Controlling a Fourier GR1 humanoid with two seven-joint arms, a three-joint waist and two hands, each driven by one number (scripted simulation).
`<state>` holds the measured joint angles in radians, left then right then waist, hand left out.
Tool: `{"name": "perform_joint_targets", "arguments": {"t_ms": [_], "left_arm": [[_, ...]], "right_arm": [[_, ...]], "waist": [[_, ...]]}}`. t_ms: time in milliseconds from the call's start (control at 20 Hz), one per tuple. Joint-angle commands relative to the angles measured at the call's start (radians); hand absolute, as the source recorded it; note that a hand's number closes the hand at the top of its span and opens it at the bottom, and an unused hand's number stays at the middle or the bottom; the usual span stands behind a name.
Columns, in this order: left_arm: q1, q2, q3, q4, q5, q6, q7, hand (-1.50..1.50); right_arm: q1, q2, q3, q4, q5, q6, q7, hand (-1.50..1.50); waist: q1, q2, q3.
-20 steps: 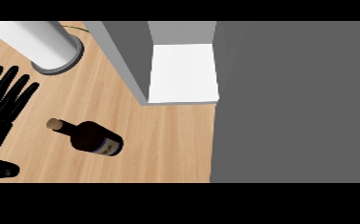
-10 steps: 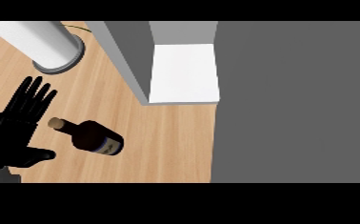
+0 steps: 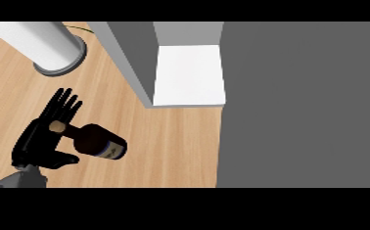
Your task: Pick up the wine, place it into the cabinet and close the cabinet
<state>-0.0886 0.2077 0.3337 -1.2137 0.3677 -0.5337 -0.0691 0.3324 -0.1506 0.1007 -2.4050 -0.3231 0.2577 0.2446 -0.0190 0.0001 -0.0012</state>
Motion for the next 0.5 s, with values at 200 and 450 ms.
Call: {"name": "perform_joint_targets", "arguments": {"t_ms": [200, 450], "left_arm": [[-0.083, 0.01, -0.017, 0.289, -0.029, -0.132, -0.131, -1.5], [-0.07, 0.01, -0.019, 0.424, -0.074, -0.184, -0.254, -1.5]], "right_arm": [[0.053, 0.008, -0.011, -0.164, -0.099, -0.014, 0.064, -1.5], [0.095, 0.025, 0.028, -0.148, -0.045, 0.018, 0.009, -1.5]], "waist": [[-0.003, 0.001, 0.0], [-0.002, 0.0, 0.0]]}}
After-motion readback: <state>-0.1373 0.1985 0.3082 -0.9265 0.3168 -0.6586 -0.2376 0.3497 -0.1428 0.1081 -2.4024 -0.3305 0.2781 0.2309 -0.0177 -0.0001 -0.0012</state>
